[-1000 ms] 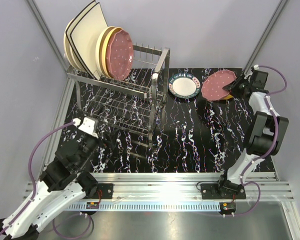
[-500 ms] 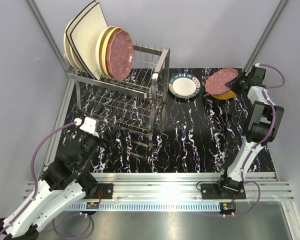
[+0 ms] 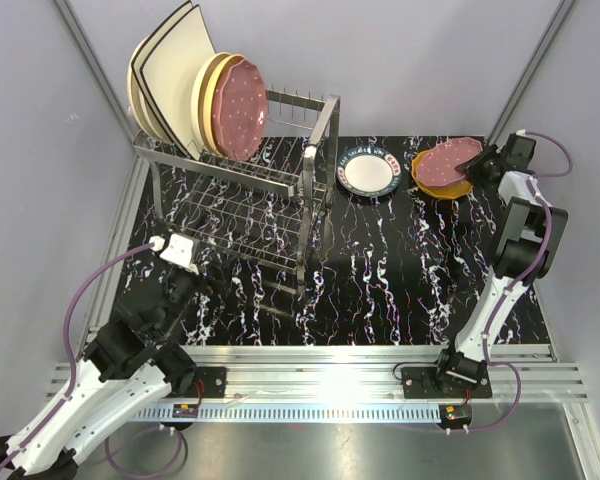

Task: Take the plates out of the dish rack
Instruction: Place the plate on the table

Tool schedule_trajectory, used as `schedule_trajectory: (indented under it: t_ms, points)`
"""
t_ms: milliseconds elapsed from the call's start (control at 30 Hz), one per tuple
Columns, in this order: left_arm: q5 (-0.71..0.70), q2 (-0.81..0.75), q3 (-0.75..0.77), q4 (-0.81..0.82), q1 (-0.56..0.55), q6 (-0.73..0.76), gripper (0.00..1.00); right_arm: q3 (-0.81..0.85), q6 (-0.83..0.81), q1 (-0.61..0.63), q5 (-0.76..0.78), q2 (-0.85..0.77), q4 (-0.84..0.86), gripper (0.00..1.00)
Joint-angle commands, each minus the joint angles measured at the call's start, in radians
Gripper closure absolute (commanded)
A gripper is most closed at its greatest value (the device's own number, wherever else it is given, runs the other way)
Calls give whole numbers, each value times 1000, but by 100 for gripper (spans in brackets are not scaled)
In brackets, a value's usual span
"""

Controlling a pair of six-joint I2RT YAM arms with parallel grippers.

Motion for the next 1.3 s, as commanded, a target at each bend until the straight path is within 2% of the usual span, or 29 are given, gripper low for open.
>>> schedule_trajectory:
  t_ms: [0, 800, 1133, 1267]
  points:
    - [-22, 6, 0, 41, 2, 16, 1, 92, 56, -4, -50, -20, 153, 100]
    - [-18, 8, -3, 44, 9, 16, 1, 123, 113, -6, -88, 54, 188, 95]
    - [-15, 9, -3, 46, 10, 15, 1, 114, 122, -4, -109, 77, 190, 88]
    - [-15, 9, -3, 43, 12, 16, 1, 105, 119, -4, -116, 82, 190, 81]
